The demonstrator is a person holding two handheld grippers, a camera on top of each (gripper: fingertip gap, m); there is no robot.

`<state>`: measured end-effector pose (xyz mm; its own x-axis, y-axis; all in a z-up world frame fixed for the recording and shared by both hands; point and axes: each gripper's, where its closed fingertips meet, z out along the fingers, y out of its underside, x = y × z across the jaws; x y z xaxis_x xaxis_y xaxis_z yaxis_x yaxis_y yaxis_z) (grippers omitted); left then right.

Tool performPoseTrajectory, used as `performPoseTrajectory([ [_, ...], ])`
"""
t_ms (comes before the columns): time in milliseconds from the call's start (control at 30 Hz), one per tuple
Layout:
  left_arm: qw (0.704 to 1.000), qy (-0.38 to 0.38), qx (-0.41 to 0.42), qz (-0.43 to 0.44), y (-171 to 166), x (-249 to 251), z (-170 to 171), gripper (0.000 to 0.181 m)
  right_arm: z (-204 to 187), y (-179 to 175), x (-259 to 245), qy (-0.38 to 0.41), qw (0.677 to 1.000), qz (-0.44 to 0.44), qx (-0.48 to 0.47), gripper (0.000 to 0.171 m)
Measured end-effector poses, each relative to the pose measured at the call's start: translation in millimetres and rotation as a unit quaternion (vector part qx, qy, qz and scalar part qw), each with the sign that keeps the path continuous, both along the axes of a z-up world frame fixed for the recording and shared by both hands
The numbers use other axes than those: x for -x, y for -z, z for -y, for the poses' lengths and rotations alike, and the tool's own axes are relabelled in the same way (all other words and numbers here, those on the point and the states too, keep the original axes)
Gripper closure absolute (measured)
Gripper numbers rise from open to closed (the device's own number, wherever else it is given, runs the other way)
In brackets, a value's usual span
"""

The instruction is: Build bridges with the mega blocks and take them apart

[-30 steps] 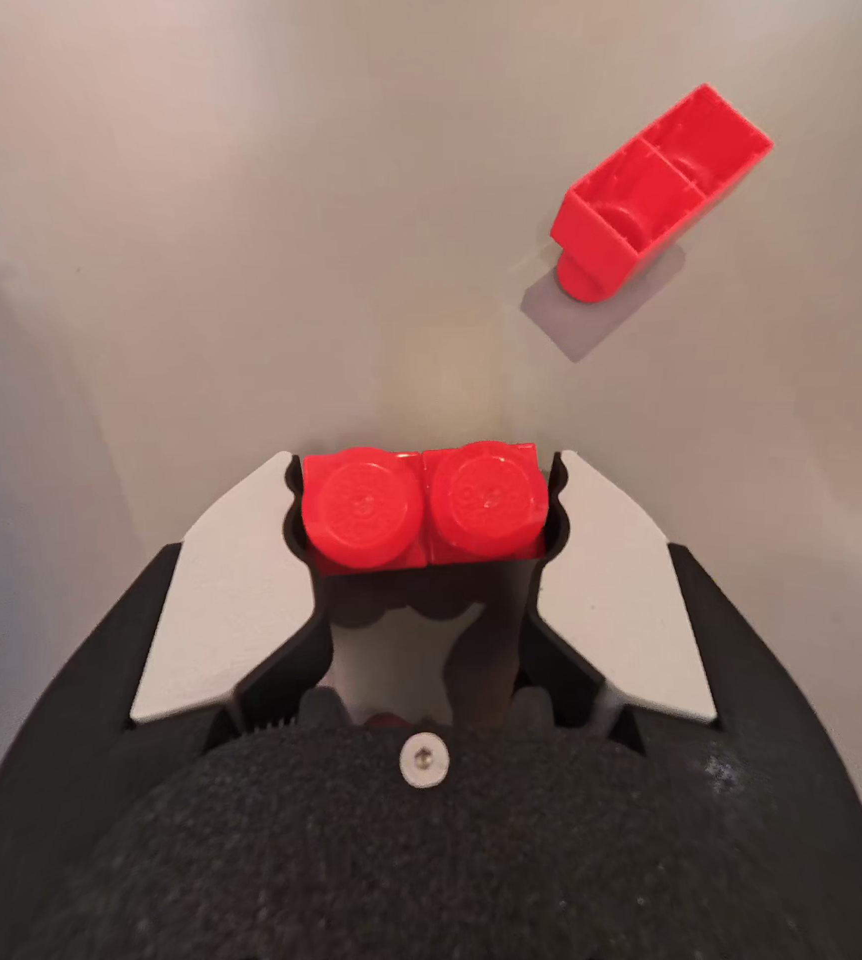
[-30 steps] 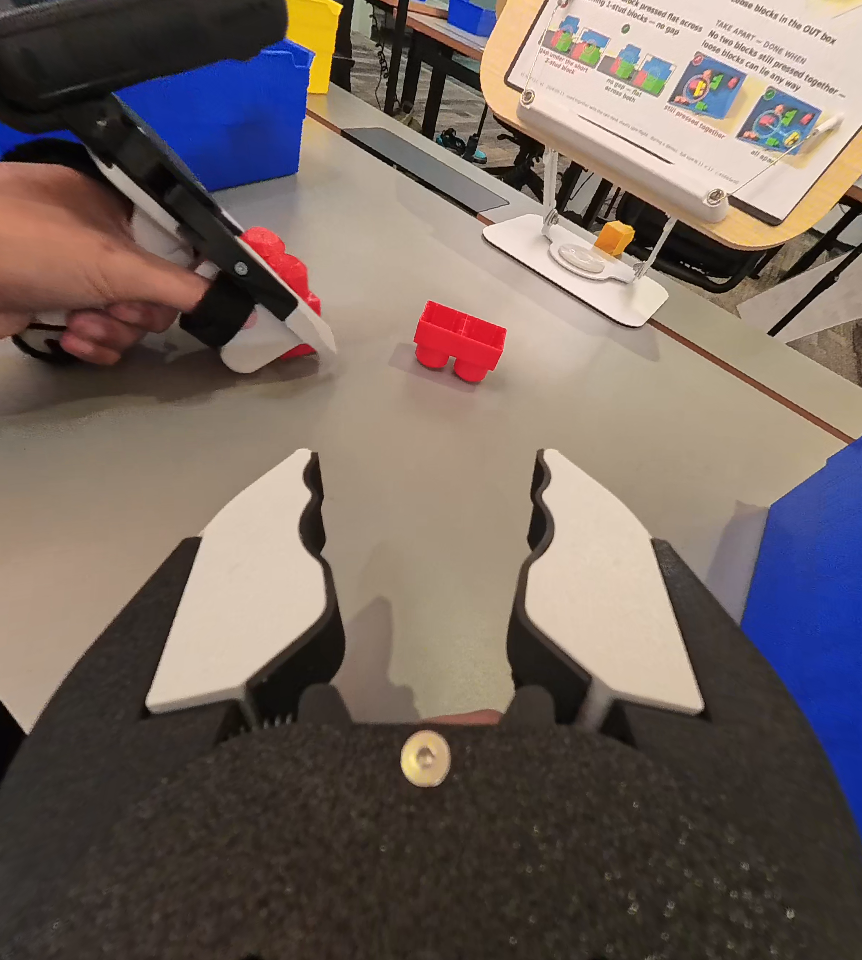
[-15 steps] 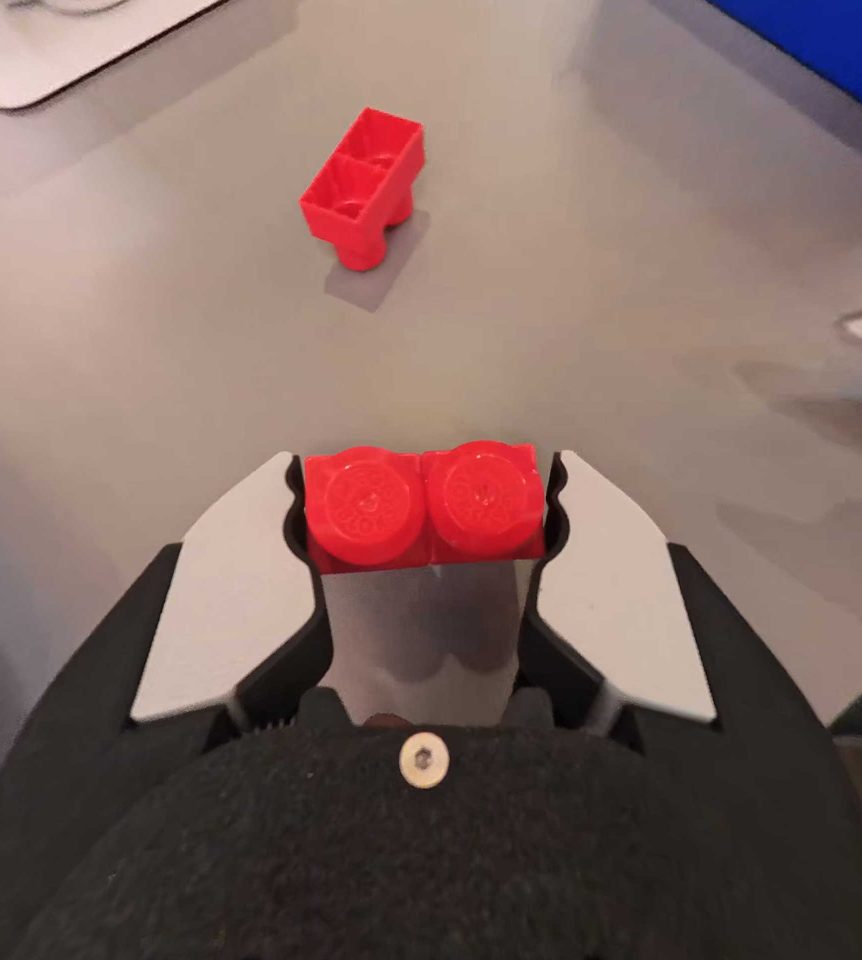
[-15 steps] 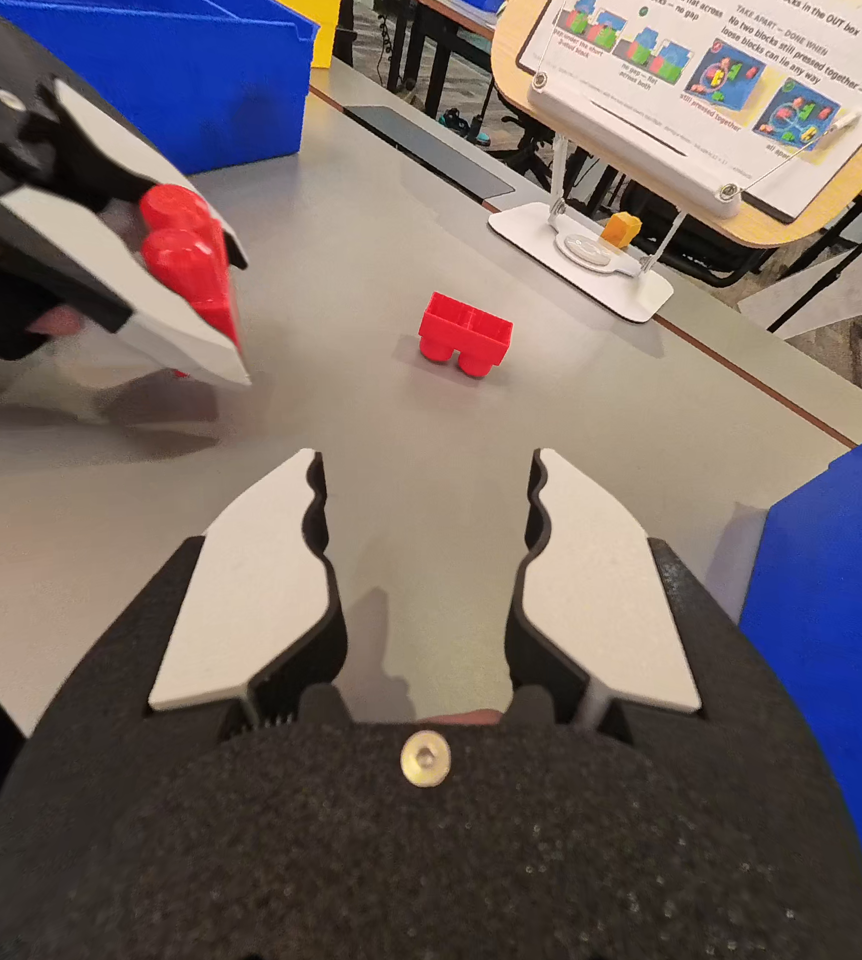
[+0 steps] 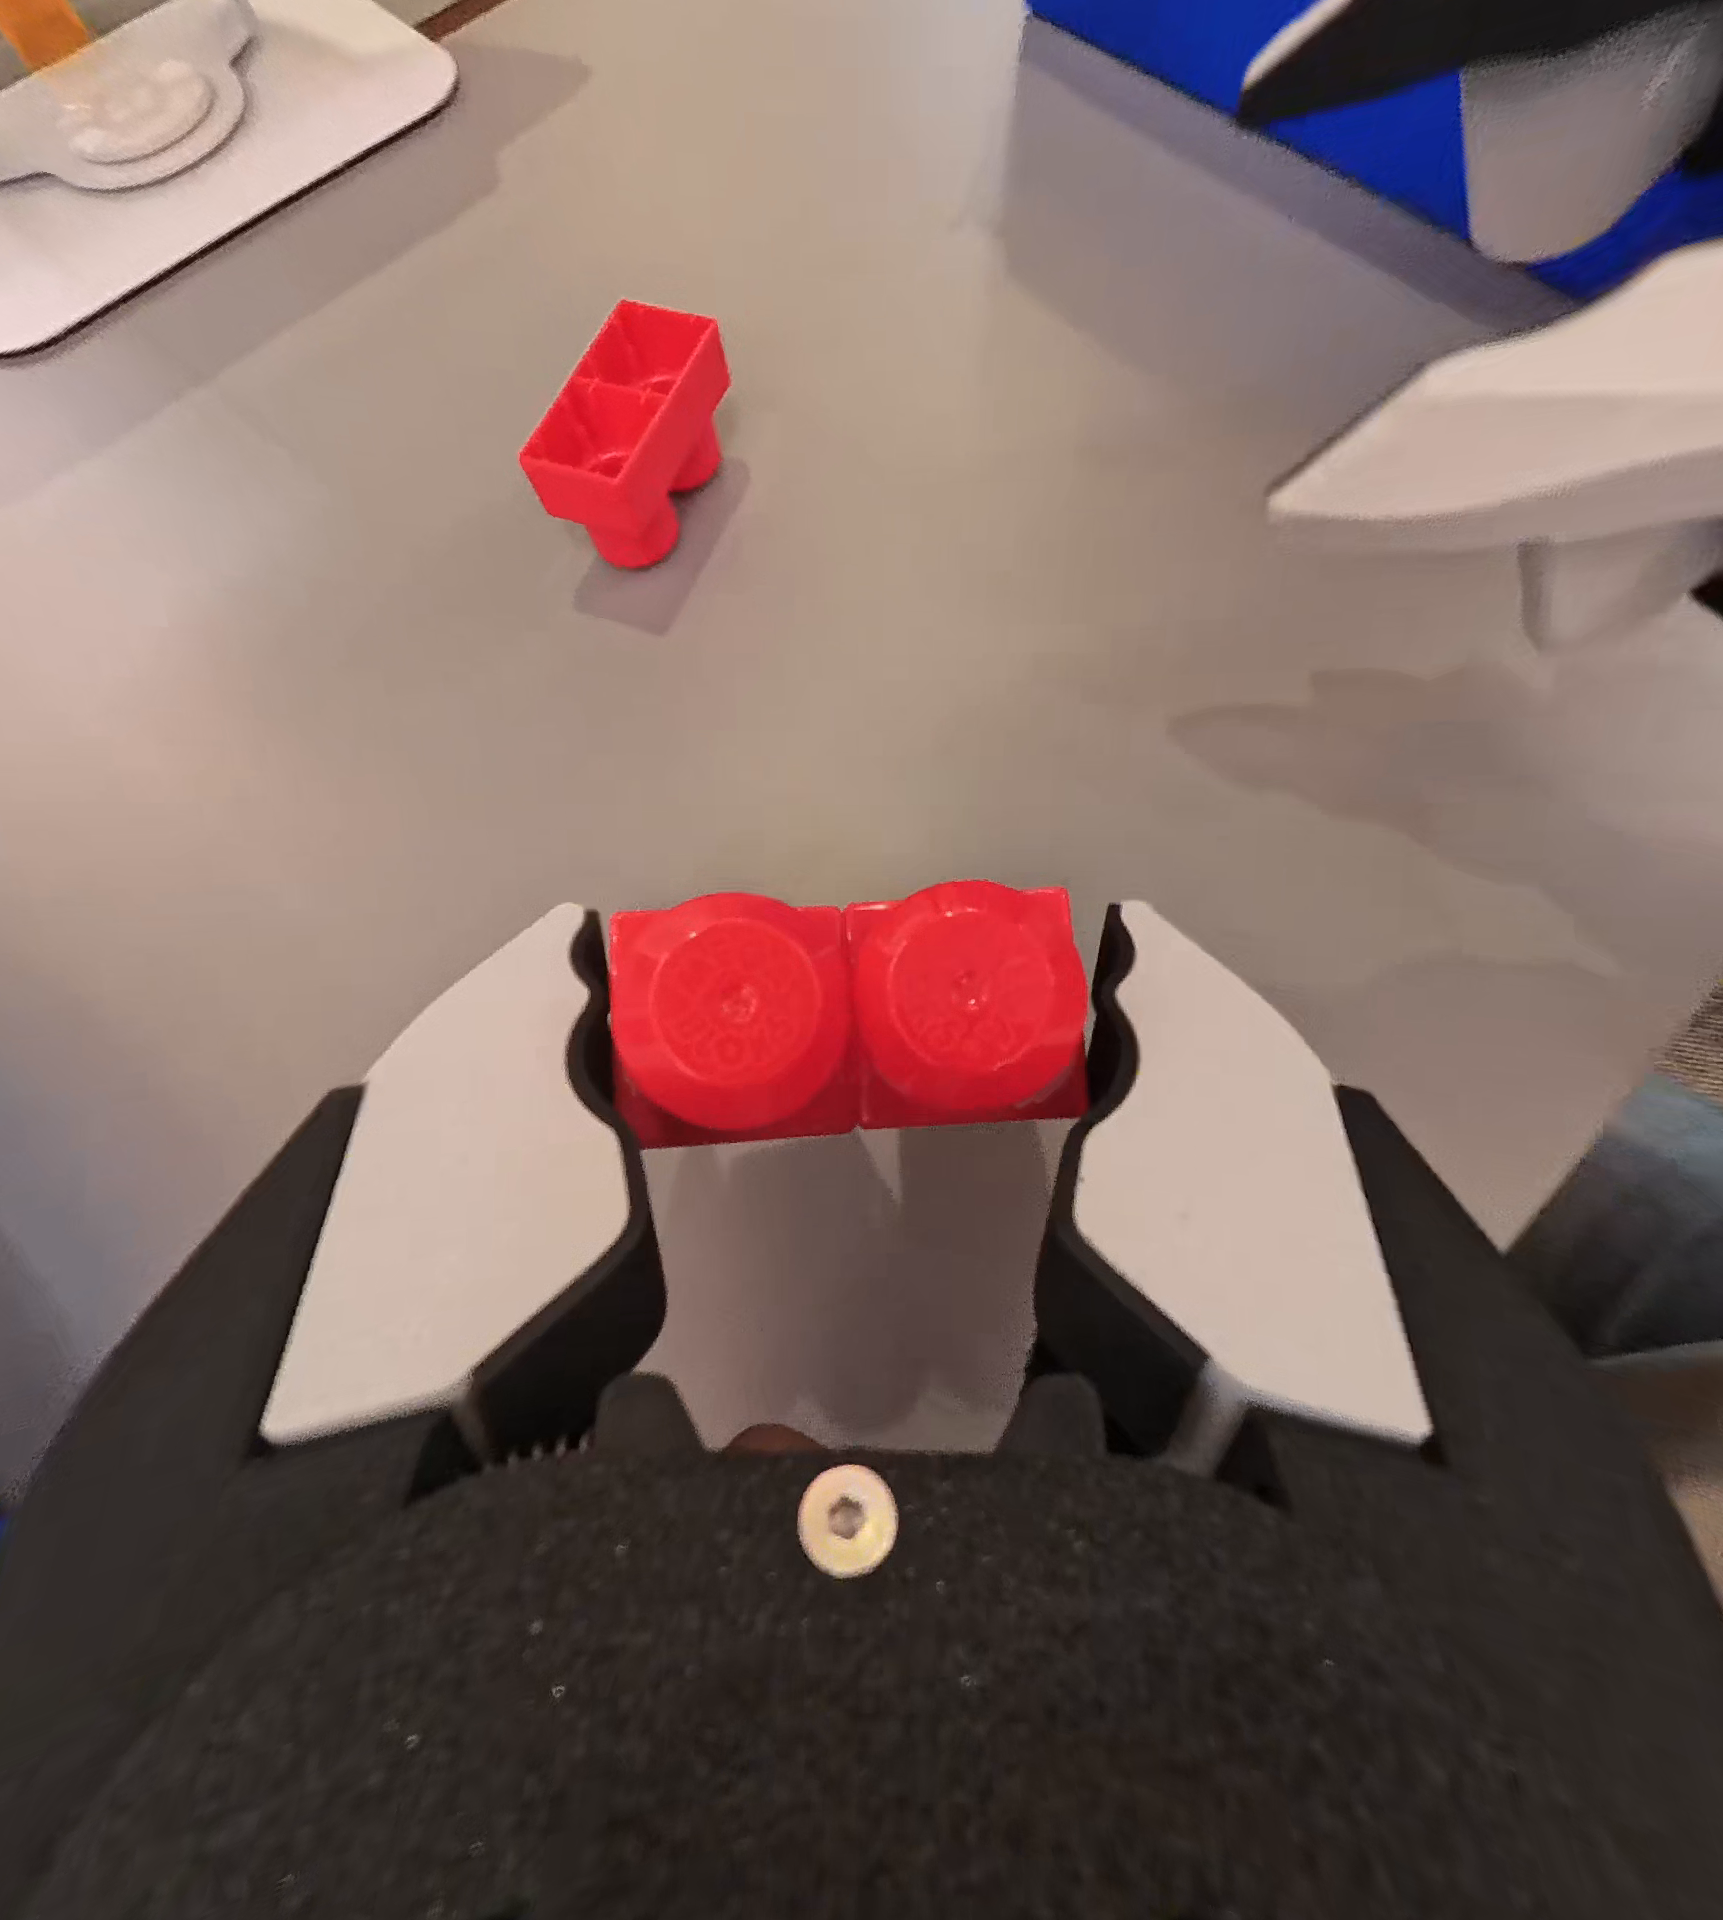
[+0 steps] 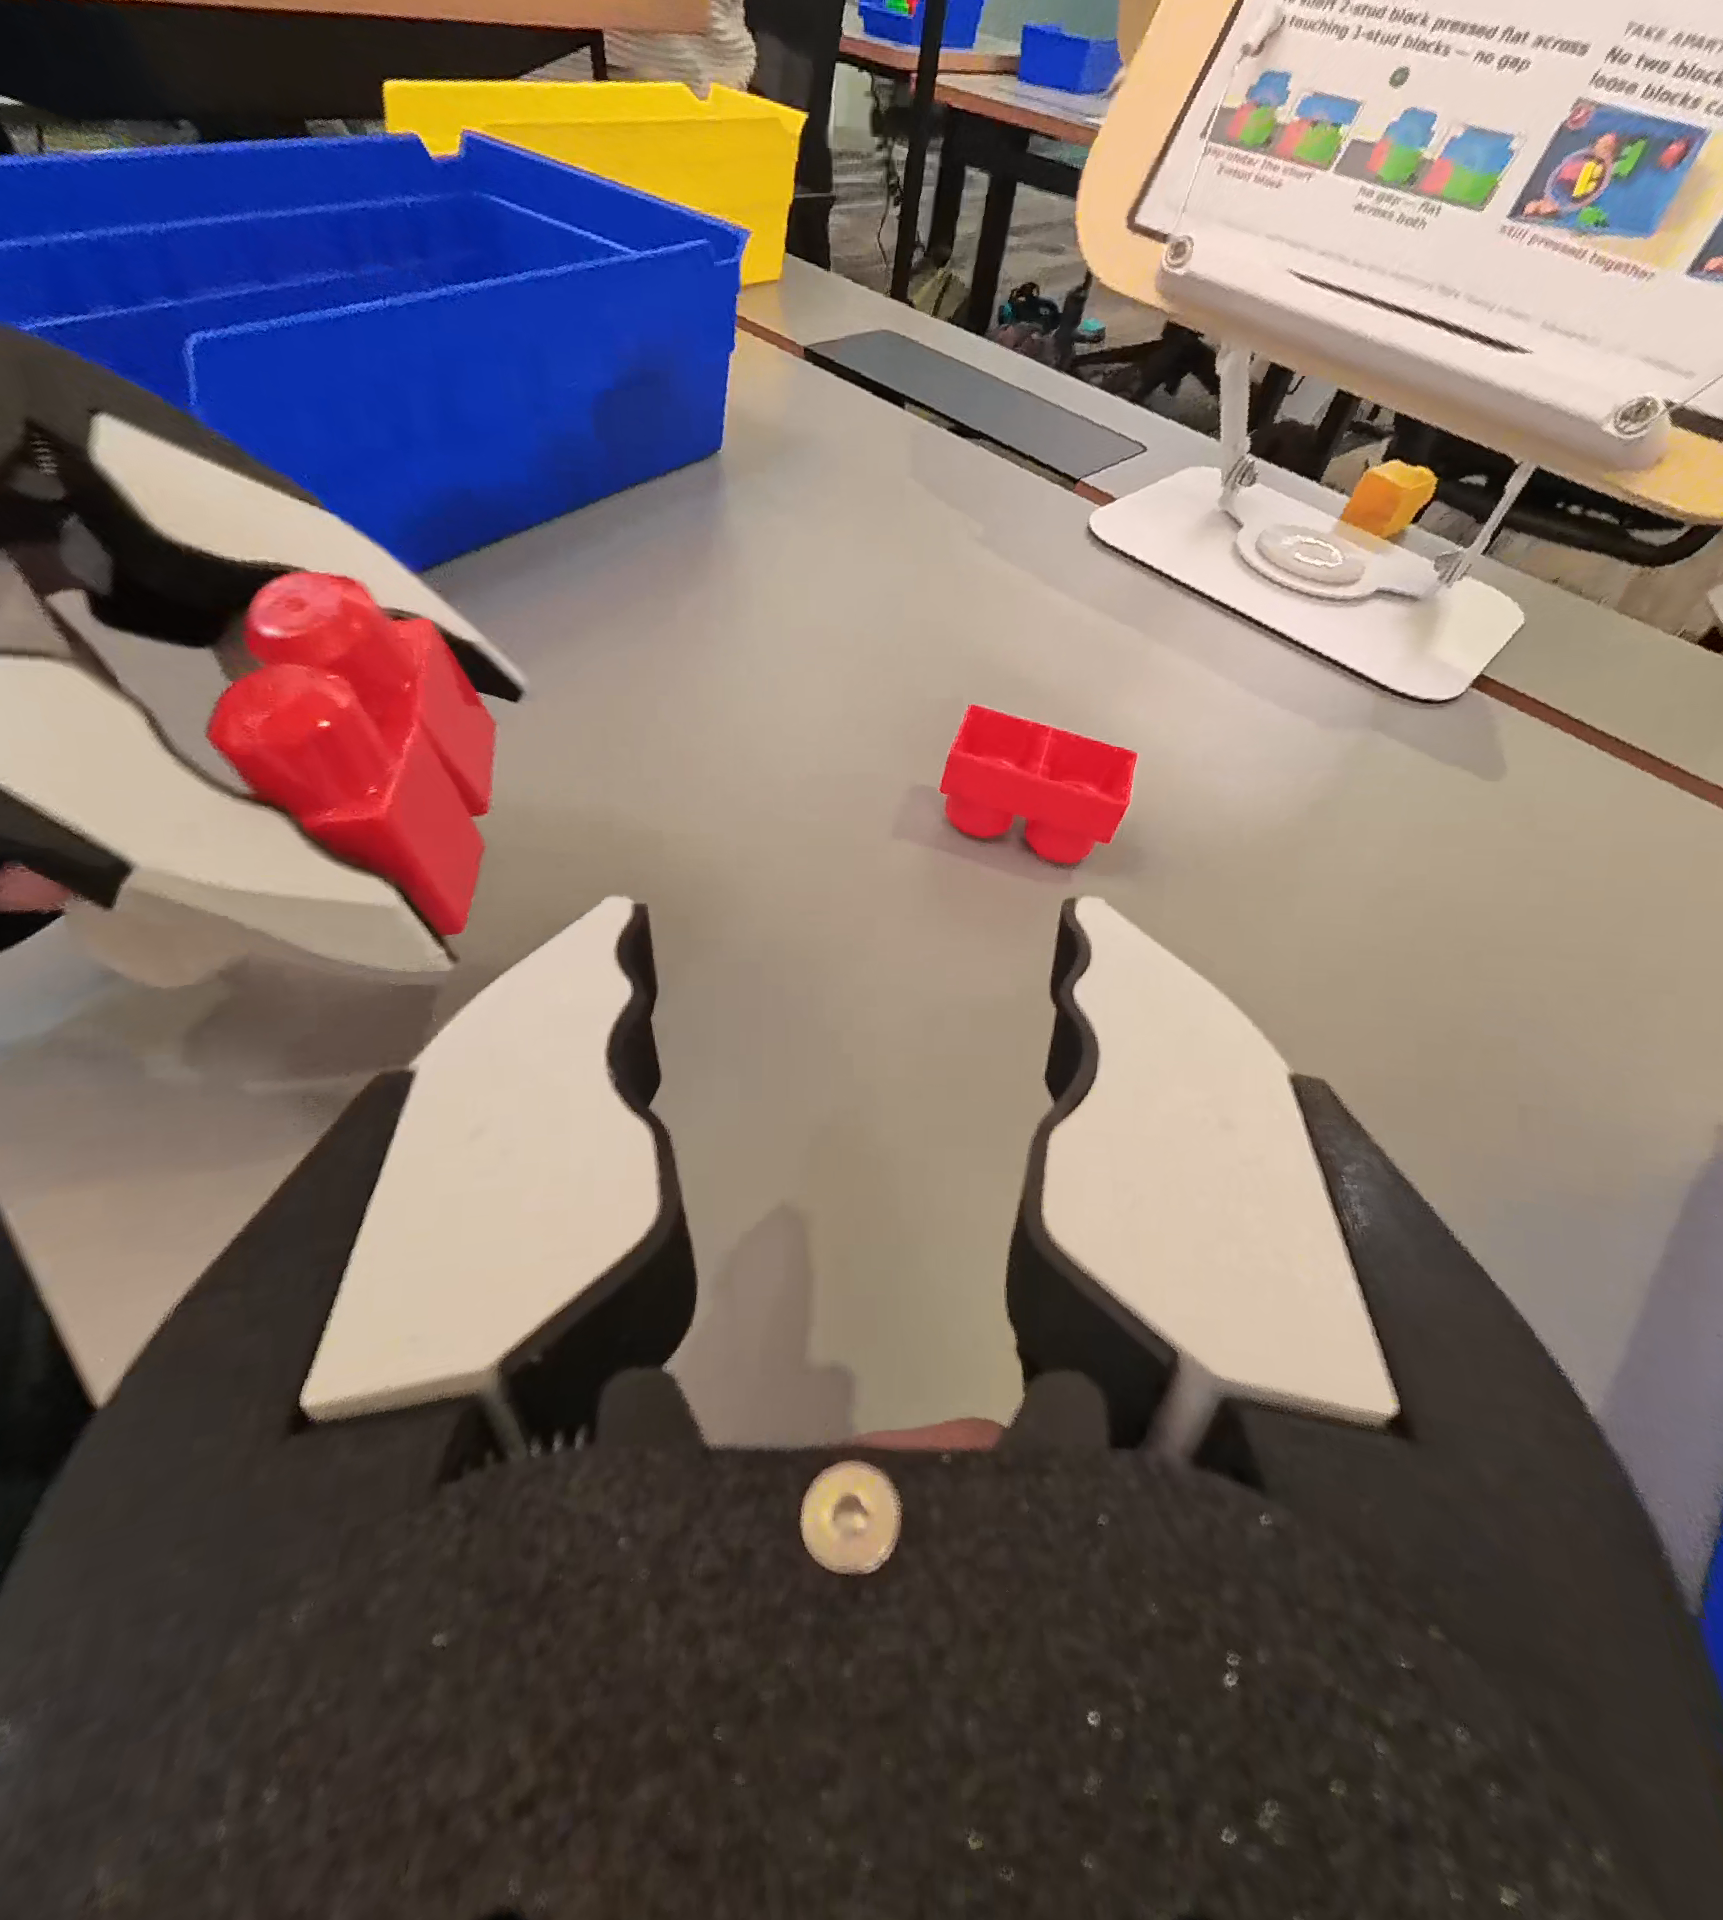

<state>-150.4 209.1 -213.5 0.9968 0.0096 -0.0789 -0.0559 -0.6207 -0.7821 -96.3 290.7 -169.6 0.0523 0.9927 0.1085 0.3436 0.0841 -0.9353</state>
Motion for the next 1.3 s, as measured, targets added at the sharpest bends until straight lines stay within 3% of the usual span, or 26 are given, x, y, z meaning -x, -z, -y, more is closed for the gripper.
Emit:
performPoseTrajectory([
  [200,0.998,0.012,-0.01,0.063,8,-5,1,0.093,-53,38,52,0.029,0.994,0.101,-0.026,0.089],
  [333,0.997,0.013,-0.003,0.073,10,2,8,0.093,-72,57,86,-0.01,0.988,0.149,-0.041,0.083],
  [467,0.998,0.01,0.001,0.067,8,10,14,0.093,-88,73,101,-0.053,0.978,0.191,-0.062,0.097],
  [600,0.998,0.009,0.0,0.061,7,14,17,0.093,-88,76,110,-0.079,0.976,0.195,-0.062,0.091],
  [833,0.997,0.015,0.009,0.07,18,14,18,0.093,-94,72,114,-0.148,0.916,0.26,-0.269,0.11],
  [900,0.997,0.016,0.009,0.072,19,14,18,0.092,-97,75,119,-0.156,0.913,0.274,-0.26,0.119],
  [1167,0.996,0.028,0.004,0.08,17,11,19,0.092,-95,83,133,-0.2,0.906,0.298,-0.223,0.123],
  [1300,0.996,0.03,0.004,0.082,18,13,21,0.092,-85,83,126,-0.205,0.912,0.324,-0.146,0.124],
])
